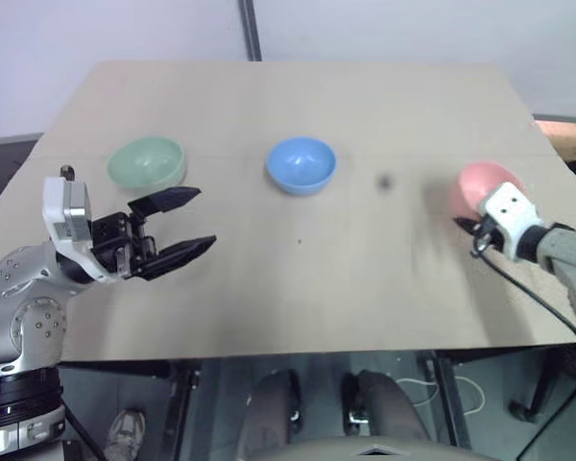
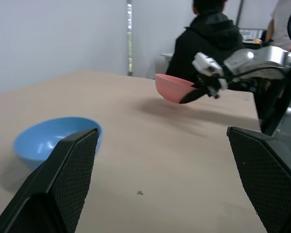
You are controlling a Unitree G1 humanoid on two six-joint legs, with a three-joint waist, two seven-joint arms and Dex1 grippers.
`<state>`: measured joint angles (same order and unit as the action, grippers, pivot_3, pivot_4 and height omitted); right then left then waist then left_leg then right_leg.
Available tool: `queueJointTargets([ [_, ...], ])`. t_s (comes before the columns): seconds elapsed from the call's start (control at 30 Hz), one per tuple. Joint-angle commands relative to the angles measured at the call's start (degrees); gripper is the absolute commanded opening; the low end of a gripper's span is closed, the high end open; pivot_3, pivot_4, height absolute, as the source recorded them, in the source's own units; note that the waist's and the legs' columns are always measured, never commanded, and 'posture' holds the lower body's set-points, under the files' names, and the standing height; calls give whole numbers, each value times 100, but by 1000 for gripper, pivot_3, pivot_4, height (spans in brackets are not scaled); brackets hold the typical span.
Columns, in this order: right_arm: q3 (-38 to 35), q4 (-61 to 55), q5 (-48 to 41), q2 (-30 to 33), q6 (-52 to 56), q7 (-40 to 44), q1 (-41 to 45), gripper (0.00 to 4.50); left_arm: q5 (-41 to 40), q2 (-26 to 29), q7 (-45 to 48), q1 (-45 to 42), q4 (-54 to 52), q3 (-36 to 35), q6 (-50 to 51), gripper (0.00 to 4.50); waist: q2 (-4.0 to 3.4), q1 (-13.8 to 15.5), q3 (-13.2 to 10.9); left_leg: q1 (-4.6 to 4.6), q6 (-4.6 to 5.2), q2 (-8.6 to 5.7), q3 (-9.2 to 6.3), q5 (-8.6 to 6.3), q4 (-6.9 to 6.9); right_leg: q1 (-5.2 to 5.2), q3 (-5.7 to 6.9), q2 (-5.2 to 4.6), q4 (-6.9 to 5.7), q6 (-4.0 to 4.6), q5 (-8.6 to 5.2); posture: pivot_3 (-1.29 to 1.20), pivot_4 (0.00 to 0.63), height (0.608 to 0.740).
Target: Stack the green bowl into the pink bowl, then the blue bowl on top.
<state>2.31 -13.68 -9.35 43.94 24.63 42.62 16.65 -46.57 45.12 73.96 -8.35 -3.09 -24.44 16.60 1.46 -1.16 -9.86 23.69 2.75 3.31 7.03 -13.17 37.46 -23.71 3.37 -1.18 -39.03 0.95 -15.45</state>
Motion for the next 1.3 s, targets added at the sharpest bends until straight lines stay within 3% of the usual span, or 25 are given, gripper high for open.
queueJointTargets([
  [0.03,795,-1103,-37,-455,354,70,327,15,150,3,19,42,462,-309,-262,4500,0,1,0,1,-2,1,-2,1,-2,-2,0,2,0,0,0,0,150,740],
  [0.17,1626,-1065,345,-898,628,-11,564,15,155,36,42,57,616,-363,-265,4500,10,66,3,10,-1,-4,-4,1,4,-4,5,-6,3,7,3,0,150,740],
  [0.33,2345,-456,868,-880,342,347,820,15,201,13,35,-37,611,-304,-274,4500,13,80,5,16,20,-21,-6,-11,27,4,20,-33,5,20,11,0,150,740],
  [0.4,2392,-366,918,-829,205,494,823,956,233,-9,-36,-52,554,-284,-267,4500,22,70,11,14,21,-20,-9,-12,35,10,24,-33,1,19,11,0,150,740],
  [0.5,2270,-455,946,-774,112,557,831,1670,340,-49,-204,-76,462,-234,-293,4500,26,60,14,13,20,-18,-15,-11,38,11,28,-32,-6,20,11,0,150,740],
  [0.6,1789,-832,609,-877,336,499,855,3096,788,-129,-756,-117,108,15,-362,4500,26,52,14,14,20,-18,-16,-11,39,10,28,-32,-9,21,12,0,150,740],
  [0.73,996,-1560,-292,-1016,830,605,829,3096,1661,-60,-1293,-277,-382,607,-594,4500,27,72,13,17,20,-18,-18,-11,38,10,28,-32,-10,21,12,0,150,740],
  [0.87,265,-2115,-927,-997,1300,458,718,3096,2875,-79,-2179,-1137,-416,1432,-604,4500,28,140,14,16,20,-19,-21,-11,39,13,30,-32,-10,21,12,0,150,740],
  [0.97,-80,-2354,-959,-866,1434,209,495,3096,4151,-79,-2693,-2211,113,2354,-631,4500,30,196,15,17,20,-21,-21,-12,46,14,32,-30,-14,21,13,0,150,740],
  [1.1,-366,-2581,-960,-827,1589,-188,262,3096,5653,-108,-2366,-3629,1435,3782,-1676,4500,30,195,15,20,22,-24,-11,-12,54,10,24,-24,-21,20,12,0,150,740],
  [1.2,-513,-2801,-973,-819,1706,-442,98,3096,6233,-328,-2381,-4300,2421,4379,-2700,4500,29,184,15,21,22,-24,-6,-12,55,5,20,-20,-24,21,12,0,150,740],
  [1.3,-601,-3070,-978,-835,1866,-712,-48,3096,6390,-518,-2478,-4734,3267,4518,-3364,4500,29,155,14,25,21,-16,9,-12,57,-12,-1,-12,-37,21,11,0,150,740],
])
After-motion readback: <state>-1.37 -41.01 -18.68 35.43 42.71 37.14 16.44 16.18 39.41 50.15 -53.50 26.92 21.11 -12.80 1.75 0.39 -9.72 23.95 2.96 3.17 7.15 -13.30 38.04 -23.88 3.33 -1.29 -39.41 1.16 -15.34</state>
